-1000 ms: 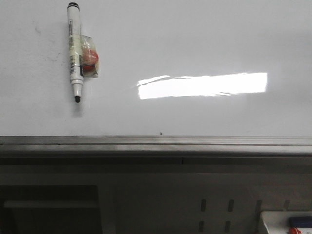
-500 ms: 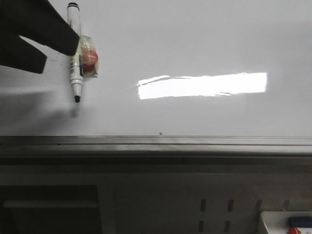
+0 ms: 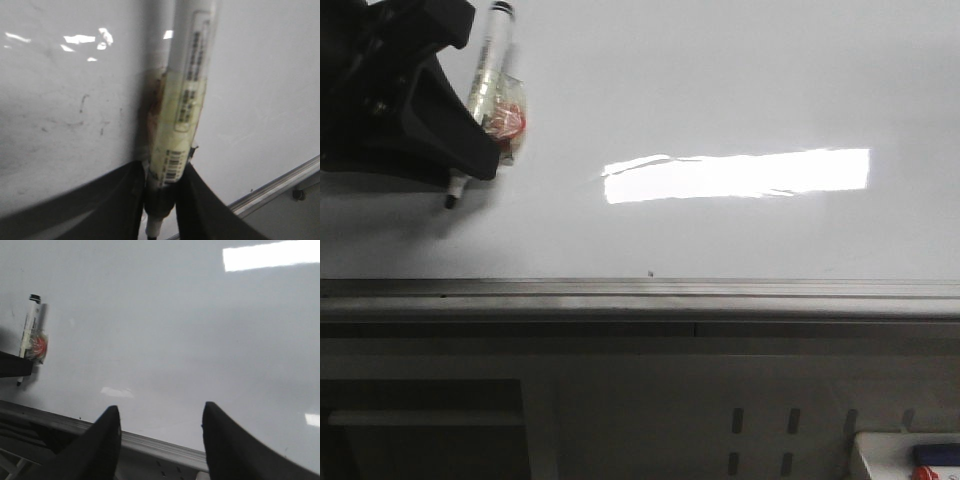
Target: Write number 4 on whiteboard
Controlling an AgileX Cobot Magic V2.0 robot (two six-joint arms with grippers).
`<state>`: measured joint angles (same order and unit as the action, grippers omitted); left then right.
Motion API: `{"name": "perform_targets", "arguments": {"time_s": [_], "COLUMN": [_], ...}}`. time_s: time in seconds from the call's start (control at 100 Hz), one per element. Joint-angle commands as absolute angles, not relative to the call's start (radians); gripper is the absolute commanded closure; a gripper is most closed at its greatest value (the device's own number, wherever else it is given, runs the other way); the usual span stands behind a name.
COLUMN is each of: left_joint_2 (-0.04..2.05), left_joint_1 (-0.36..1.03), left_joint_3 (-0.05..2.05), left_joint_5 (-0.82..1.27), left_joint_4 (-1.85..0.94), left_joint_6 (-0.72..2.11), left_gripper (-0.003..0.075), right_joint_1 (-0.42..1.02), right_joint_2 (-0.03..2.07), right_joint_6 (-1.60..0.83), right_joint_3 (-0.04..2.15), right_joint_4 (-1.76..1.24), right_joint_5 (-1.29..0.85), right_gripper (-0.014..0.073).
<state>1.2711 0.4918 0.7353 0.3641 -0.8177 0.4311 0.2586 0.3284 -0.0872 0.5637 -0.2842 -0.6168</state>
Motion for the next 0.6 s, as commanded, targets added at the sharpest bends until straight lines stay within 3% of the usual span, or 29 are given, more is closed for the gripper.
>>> {"name": "perform_targets", "arguments": {"time_s": [0.0,0.03,0.2,0.43,0.59], "left_joint_2": [1.280,1.281,1.252,1.113,1.069], "left_joint_1": [0.496,0.496,0.502,0.642,0.755], "left_joint_3": [0.762,0.762,0.763,0.763,0.763], "left_joint_5": [0.300,0.300,0.322,0.503,0.563], "left_joint_4": [-0.826,-0.826,-0.824,-0.790,-0.563], "left_joint_6": [0.431,0.431,0.452,0.963,1.041], "left_gripper": [0.0702,0.0743,0.0741,0.0741,0.0741], "right_joint_1": [0.260,0.260,0.262,0.330,0.418], "right_joint_2": [0.350,0.350,0.384,0.579,0.731], "right_joint_6": [-0.100,-0.100,-0.167,-0.514,-0.695], "right_joint_3": [0.598,0.598,0.648,0.875,0.944], "right_joint_4": [-0.292,-0.292,-0.294,-0.456,-0.605], "right_joint_5": [-0.532,-0.532,-0.517,-0.773,-0.888], "right_gripper": [0.0261,0.0261,0.0261,0.0261,0.0260]}}
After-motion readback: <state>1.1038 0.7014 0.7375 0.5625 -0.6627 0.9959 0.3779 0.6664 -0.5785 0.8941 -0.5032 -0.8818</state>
